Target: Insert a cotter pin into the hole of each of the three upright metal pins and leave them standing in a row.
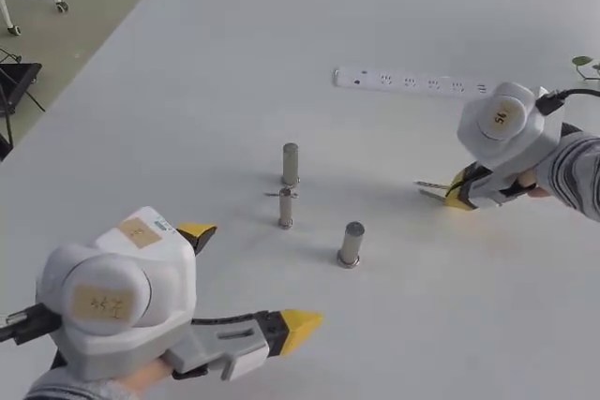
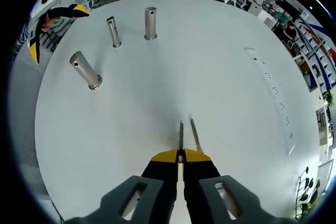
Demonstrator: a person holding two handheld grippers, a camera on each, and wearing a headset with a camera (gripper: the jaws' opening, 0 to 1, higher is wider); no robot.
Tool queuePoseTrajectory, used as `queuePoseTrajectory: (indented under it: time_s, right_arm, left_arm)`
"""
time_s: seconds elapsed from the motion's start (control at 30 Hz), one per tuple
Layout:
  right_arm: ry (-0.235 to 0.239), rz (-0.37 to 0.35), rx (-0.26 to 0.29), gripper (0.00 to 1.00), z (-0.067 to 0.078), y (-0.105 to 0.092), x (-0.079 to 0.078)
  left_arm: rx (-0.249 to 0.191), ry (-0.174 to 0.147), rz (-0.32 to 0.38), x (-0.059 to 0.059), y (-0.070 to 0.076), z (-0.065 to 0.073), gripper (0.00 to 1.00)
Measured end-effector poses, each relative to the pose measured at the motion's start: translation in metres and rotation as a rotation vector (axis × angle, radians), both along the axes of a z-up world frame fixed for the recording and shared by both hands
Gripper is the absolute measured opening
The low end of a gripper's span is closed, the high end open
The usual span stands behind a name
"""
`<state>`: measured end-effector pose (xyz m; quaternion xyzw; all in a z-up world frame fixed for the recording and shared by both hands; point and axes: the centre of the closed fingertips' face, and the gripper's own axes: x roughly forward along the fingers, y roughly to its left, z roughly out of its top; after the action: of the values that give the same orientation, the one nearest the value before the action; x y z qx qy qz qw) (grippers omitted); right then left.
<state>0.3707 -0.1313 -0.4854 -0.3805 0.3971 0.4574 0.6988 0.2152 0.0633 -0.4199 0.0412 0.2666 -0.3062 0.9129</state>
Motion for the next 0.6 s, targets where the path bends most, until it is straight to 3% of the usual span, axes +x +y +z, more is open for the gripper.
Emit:
queuePoseTrajectory:
  time_s: [0.13, 0.27, 0.5, 0.57, 0.6]
  right_arm:
    - [-0.079, 0.007, 0.075, 0.0, 0.014, 0.012, -0.002]
    - [-0.136, 0.053, 0.086, 0.0, 0.026, 0.02, -0.012]
    - [-0.218, 0.131, 0.144, 0.0, 0.049, 0.039, -0.03]
    - [-0.239, 0.162, 0.217, 0.0, 0.058, 0.051, -0.038]
    - [-0.234, 0.157, 0.2, 0.0, 0.058, 0.05, -0.042]
  left_arm:
    - [0.006, 0.004, -0.014, -0.002, -0.002, 0.0, 0.81]
    - [0.012, -0.004, -0.038, -0.002, -0.006, 0.006, 0.74]
    - [-0.016, -0.017, -0.066, 0.002, -0.015, 0.016, 0.63]
    - [-0.02, -0.018, -0.066, 0.005, -0.018, 0.019, 0.6]
    - [-0.026, -0.015, -0.073, 0.006, -0.021, 0.02, 0.58]
